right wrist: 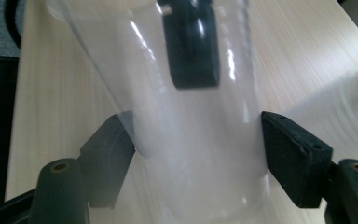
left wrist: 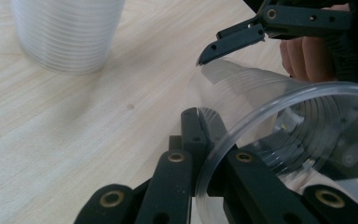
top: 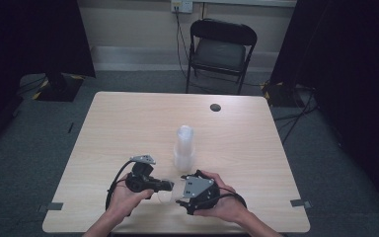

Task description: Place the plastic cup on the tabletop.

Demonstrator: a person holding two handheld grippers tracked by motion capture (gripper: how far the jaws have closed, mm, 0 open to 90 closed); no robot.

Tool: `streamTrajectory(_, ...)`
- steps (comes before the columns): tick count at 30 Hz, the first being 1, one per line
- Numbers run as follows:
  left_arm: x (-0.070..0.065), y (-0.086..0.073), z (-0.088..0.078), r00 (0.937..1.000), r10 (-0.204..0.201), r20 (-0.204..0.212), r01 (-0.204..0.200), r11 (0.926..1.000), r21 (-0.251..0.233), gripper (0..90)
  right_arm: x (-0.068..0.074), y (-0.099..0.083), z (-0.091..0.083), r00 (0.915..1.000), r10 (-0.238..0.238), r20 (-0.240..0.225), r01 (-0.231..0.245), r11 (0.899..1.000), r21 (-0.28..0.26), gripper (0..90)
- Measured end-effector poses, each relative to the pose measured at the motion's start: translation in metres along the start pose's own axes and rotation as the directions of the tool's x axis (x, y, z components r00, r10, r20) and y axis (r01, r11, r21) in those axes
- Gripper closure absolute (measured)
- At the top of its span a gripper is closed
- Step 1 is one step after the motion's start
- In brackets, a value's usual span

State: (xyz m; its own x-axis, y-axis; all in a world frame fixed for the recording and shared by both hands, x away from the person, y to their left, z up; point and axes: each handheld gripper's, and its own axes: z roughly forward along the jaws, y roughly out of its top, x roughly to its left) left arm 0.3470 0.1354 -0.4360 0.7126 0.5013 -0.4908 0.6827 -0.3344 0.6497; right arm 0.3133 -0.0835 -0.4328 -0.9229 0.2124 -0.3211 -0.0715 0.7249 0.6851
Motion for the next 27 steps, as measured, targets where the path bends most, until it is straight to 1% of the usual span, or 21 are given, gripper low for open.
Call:
streamTrajectory(5, -0.002, 0.000, 0.004, 1.0000, -0.002, 0.008, 0.002, 0.9999, 0.010, 90.0, 0.004, 0.007, 0.005, 0.9996, -0.014, -0.023, 0.014, 1.000, -0.006, 27.6)
streamTrajectory(8, -0.003, 0.000, 0.005, 1.0000, 0.004, -0.008, -0.004, 0.9999, 0.015, 89.9, 0.005, 0.009, 0.007, 0.9997, -0.012, -0.021, 0.011, 1.000, -0.015, 25.8)
streamTrajectory(9, -0.004, 0.000, 0.005, 1.0000, 0.000, -0.006, 0.001, 0.9999, 0.012, 89.8, 0.005, 0.010, 0.008, 0.9999, -0.009, -0.015, 0.008, 1.000, -0.014, 23.3)
streamTrajectory(10, -0.005, 0.001, 0.006, 0.9999, -0.005, -0.010, 0.005, 0.9999, 0.013, 89.8, 0.005, 0.011, 0.009, 0.9999, -0.008, -0.008, 0.008, 1.000, -0.014, 22.9)
streamTrajectory(11, -0.005, 0.002, 0.007, 0.9999, -0.001, -0.011, 0.001, 0.9998, 0.021, 89.7, 0.005, 0.012, 0.009, 0.9999, -0.003, -0.011, 0.003, 1.000, -0.027, 23.0)
streamTrajectory(14, -0.005, 0.003, 0.009, 0.9999, 0.002, -0.015, -0.001, 0.9995, 0.031, 89.5, 0.007, 0.015, 0.011, 0.9997, -0.020, -0.015, 0.020, 0.999, -0.026, 23.2)
streamTrajectory(16, -0.005, 0.002, 0.011, 0.9997, -0.005, -0.024, 0.006, 0.9993, 0.038, 89.6, 0.009, 0.016, 0.011, 0.9997, -0.023, -0.014, 0.022, 0.999, -0.033, 23.6)
streamTrajectory(17, -0.005, 0.002, 0.012, 0.9996, -0.014, -0.026, 0.015, 0.9992, 0.038, 89.6, 0.009, 0.017, 0.011, 0.9996, -0.025, -0.010, 0.025, 0.999, -0.041, 23.4)
streamTrajectory(19, -0.005, 0.002, 0.012, 0.9996, -0.019, -0.022, 0.020, 0.9991, 0.038, 89.6, 0.010, 0.018, 0.010, 0.9998, -0.020, -0.002, 0.020, 0.998, -0.052, 22.5)
streamTrajectory(22, -0.004, 0.002, 0.013, 0.9997, -0.016, -0.018, 0.017, 0.9986, 0.049, 89.6, 0.012, 0.019, 0.010, 0.9996, -0.027, 0.003, 0.027, 0.998, -0.054, 23.6)
streamTrajectory(23, -0.004, 0.002, 0.014, 0.9996, -0.020, -0.021, 0.021, 0.9985, 0.051, 89.6, 0.012, 0.020, 0.009, 0.9995, -0.031, 0.001, 0.031, 0.998, -0.055, 24.6)
streamTrajectory(24, -0.003, 0.002, 0.014, 0.9995, -0.027, -0.015, 0.028, 0.9986, 0.046, 89.5, 0.013, 0.020, 0.009, 0.9995, -0.030, 0.004, 0.030, 0.998, -0.050, 25.4)
streamTrajectory(27, -0.004, 0.002, 0.013, 0.9997, -0.018, -0.018, 0.018, 0.9989, 0.042, 89.5, 0.013, 0.020, 0.008, 0.9995, -0.031, 0.007, 0.031, 0.998, -0.054, 27.1)
